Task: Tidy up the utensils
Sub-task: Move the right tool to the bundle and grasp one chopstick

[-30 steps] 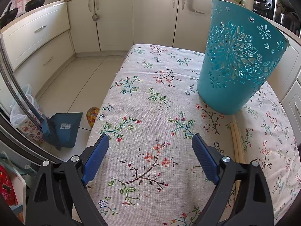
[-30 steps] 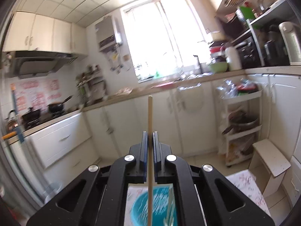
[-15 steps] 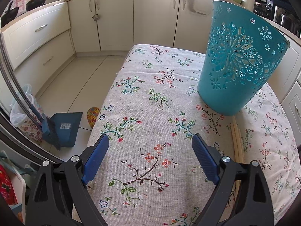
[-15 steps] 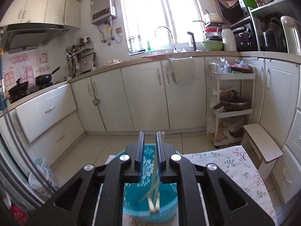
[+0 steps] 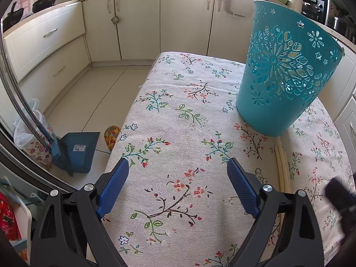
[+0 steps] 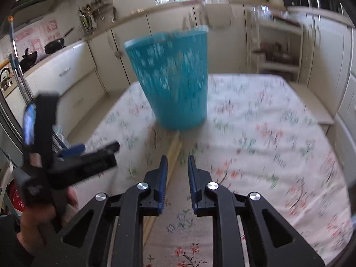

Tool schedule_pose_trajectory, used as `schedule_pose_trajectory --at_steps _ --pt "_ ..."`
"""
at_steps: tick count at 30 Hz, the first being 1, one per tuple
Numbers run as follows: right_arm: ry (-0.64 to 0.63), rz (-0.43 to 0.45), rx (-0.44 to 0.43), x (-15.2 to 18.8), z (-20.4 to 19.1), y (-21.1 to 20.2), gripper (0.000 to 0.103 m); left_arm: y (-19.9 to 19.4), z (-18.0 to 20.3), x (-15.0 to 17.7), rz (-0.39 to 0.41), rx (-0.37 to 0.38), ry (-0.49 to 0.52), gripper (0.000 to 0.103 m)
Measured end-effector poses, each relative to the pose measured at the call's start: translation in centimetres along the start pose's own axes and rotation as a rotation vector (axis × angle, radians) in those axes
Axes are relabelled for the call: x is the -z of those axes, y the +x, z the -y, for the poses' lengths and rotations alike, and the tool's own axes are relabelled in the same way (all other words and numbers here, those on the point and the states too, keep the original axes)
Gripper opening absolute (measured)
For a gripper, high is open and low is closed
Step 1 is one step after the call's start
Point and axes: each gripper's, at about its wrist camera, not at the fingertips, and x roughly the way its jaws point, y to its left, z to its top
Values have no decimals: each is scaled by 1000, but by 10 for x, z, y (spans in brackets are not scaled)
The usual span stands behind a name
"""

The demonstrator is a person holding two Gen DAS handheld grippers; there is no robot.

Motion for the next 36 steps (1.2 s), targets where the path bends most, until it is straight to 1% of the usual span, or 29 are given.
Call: schedule_pose_trajectory --at_steps 6,16,18,19,25,27,28,29,31,32,36 --pt "14 -49 -2 -2 -6 26 19 0 -1 0 0 1 -2 86" --pt "-23 -95 30 4 -12 40 18 0 -1 1 1 4 -3 86" --pt "-63 -103 55 4 -15 40 12 0 -1 1 2 4 -5 86" --pt "-78 -107 59 3 -16 41 10 0 -1 1 2 5 -7 86" --pt "-98 -126 96 1 5 36 7 1 -1 0 0 7 -6 86" --pt "-83 -117 109 0 19 34 6 1 2 1 -4 9 11 86" --pt "-66 -108 102 0 27 32 6 2 5 1 -8 11 26 86" --pt "-49 -102 89 1 33 30 6 2 9 2 -12 19 52 86" --pt "5 -95 38 2 44 28 6 1 22 3 -18 32 118 86" --pt "13 -95 31 2 45 28 6 0 27 4 -21 37 142 86" --pt "38 -96 1 2 50 28 6 -2 50 10 -59 104 186 86"
